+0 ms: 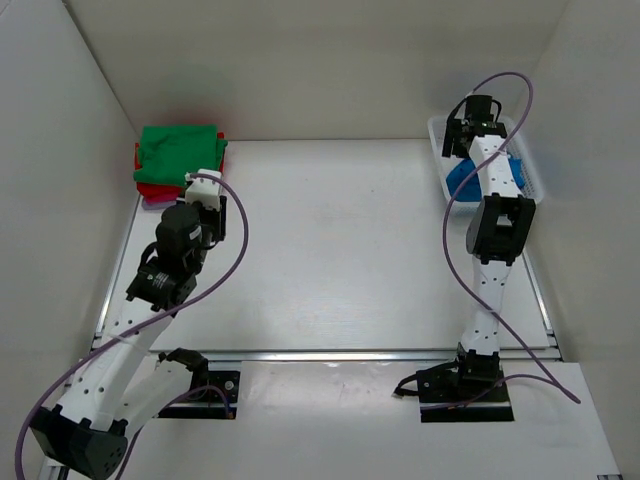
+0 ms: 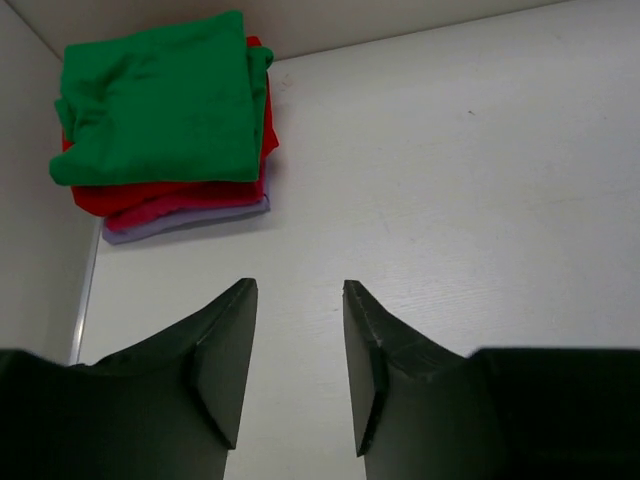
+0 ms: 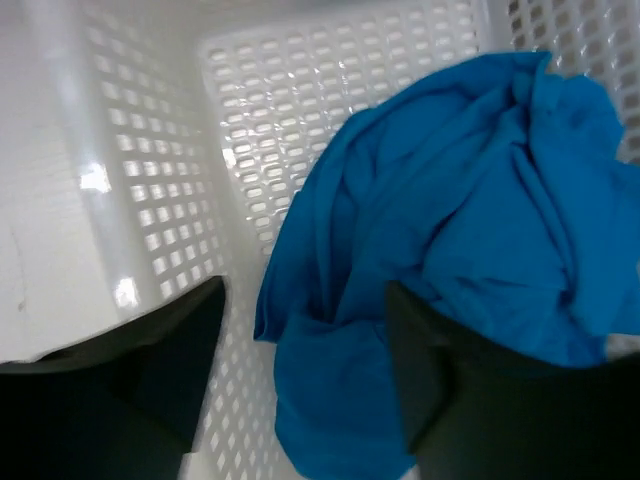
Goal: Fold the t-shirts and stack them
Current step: Grab crumpled tshirt from bin with the right arm, then move the tshirt to the center of the board
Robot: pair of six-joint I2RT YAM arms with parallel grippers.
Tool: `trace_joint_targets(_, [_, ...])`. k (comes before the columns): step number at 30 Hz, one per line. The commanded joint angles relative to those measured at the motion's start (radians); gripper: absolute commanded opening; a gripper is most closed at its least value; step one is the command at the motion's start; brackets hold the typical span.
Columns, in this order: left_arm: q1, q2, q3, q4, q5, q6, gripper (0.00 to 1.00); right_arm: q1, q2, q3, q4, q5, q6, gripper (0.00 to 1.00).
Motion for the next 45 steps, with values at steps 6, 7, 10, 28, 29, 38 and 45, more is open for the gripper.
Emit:
trace_joint_targets(6, [-0.035,-0.046,-0.083,0.112,-0.124,0.029,0.56,-0.098,0.145,0.146,-0.088,0.019,0.081,0.82])
trace_joint_targets(7, [-0.03,-0.059,-0.095,0.125,-0.127,0.026,0.51,-0.097,0.156,0.146,-0.09,0.034,0.082,0.88])
trace_joint_targets(10, [-0.023,-0.066,-0.12,0.152,-0.127,0.015,0.38,-0.09,0.209,0.157,-0.134,0.084,0.07,0.99])
trace_joint_targets(28, [0.013,-0.088,-0.029,0.019,0.079,-0.148,0.37,0.029,-0.464,0.075,0.027,-0.019,-0.074,0.0])
trace_joint_targets(29, [0.023,-0.086,-0.017,0.001,0.106,-0.154,0.38,0.041,-0.517,0.056,0.03,-0.041,-0.063,0.0])
trace_joint_targets(38, [0.111,-0.14,0.058,-0.144,0.244,-0.2,0.54,0.229,-1.051,-0.278,0.011,-0.232,0.054,0.0])
trace_joint_targets(45, [0.126,-0.187,0.083,-0.204,0.276,-0.298,0.53,0.388,-1.156,-0.929,0.312,-0.291,0.2,0.0])
